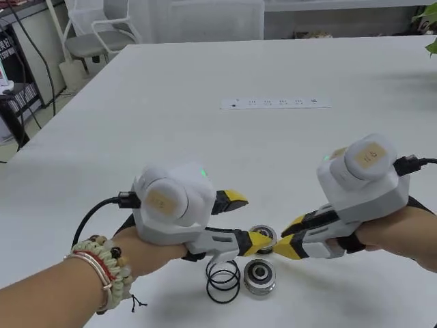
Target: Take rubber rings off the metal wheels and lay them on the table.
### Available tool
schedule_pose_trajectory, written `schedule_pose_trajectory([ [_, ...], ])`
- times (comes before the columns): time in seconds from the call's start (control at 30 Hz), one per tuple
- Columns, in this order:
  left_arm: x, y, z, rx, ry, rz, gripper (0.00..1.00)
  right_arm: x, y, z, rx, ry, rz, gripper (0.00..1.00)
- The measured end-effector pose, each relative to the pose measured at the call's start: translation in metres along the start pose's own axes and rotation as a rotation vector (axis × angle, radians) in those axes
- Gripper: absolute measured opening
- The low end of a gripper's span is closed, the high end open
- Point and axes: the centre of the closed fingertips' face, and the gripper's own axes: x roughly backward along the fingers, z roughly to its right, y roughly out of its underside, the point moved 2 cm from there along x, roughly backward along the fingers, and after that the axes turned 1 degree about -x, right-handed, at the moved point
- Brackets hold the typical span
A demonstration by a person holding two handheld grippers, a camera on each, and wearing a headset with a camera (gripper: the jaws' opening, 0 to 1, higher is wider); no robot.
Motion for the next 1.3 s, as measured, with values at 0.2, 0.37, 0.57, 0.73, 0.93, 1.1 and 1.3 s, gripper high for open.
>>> schedule_pose_trajectory([
  [0.2,-0.004,0.003,0.008,0.04,0.029,-0.004,0.28,-0.001,0.001,-0.001,0.006,-0.003,-0.006,0.15],
  [0.37,-0.006,0.002,0.008,0.071,0.027,0.007,0.21,-0.002,0.002,-0.002,0.011,-0.005,-0.01,0.15],
  [0.57,-0.009,0.006,0.009,0.096,0.02,-0.002,0.18,-0.004,0.002,-0.003,0.021,-0.008,-0.017,0.15],
  [0.73,-0.011,0.01,0.011,0.097,0.027,-0.016,0.16,-0.004,0.001,-0.003,0.026,-0.004,-0.013,0.16],
  [0.93,-0.011,0.01,0.01,0.108,0.022,-0.008,0.16,-0.007,0.0,-0.004,0.046,0.002,-0.01,0.19],
  [1.1,-0.011,0.01,0.011,0.121,0.024,-0.004,0.15,-0.009,-0.001,-0.005,0.072,0.007,-0.006,0.21],
  [1.3,-0.011,0.011,0.014,0.125,0.034,0.001,0.14,-0.009,0.0,-0.005,0.069,0.007,-0.003,0.21],
])
